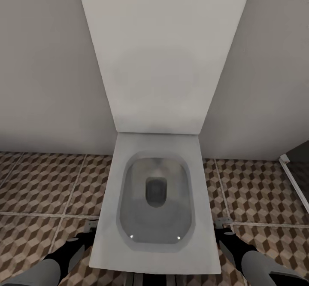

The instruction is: Take the four mousetraps from the cabinet in the bathroom and place them on the bathroom floor. Make sure all four end up on the same floor surface, and ensure that at least two of them are either under or directly next to the same bathroom sink.

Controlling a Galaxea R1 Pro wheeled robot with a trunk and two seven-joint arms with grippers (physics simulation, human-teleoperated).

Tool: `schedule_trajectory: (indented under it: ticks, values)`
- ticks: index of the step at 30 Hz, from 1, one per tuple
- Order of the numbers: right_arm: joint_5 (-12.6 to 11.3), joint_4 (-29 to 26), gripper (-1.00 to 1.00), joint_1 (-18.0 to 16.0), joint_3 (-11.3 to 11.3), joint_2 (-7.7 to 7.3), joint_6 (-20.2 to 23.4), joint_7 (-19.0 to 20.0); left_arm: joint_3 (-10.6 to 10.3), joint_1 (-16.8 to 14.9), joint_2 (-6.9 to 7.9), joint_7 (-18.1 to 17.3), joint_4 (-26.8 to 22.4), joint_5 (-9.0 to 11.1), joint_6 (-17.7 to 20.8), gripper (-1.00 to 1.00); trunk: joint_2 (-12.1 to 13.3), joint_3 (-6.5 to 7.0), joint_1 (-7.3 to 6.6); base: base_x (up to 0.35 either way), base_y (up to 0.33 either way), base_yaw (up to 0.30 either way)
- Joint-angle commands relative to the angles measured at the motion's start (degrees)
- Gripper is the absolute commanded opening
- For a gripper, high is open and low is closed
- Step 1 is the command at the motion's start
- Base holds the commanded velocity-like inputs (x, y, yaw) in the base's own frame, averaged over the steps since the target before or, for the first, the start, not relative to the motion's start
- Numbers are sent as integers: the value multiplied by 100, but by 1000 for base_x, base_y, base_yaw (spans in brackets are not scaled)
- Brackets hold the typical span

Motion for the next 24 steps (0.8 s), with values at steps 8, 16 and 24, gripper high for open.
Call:
schedule_trajectory:
  ticks: [8,16,24]
  values:
    - [43,6,-100,0,-69,9,-1,-6,-59,-1,-33,-14,194,38,24,-100,-1,-3,-1,0,0,0]
    - [43,379,-100,0,-62,112,-284,-15,-58,-1,-65,-14,241,32,23,-100,-1,-3,-1,0,0,0]
    - [44,461,-100,0,-55,186,-313,-18,-81,-1,-128,-13,243,27,16,-100,-1,-3,-1,0,0,0]
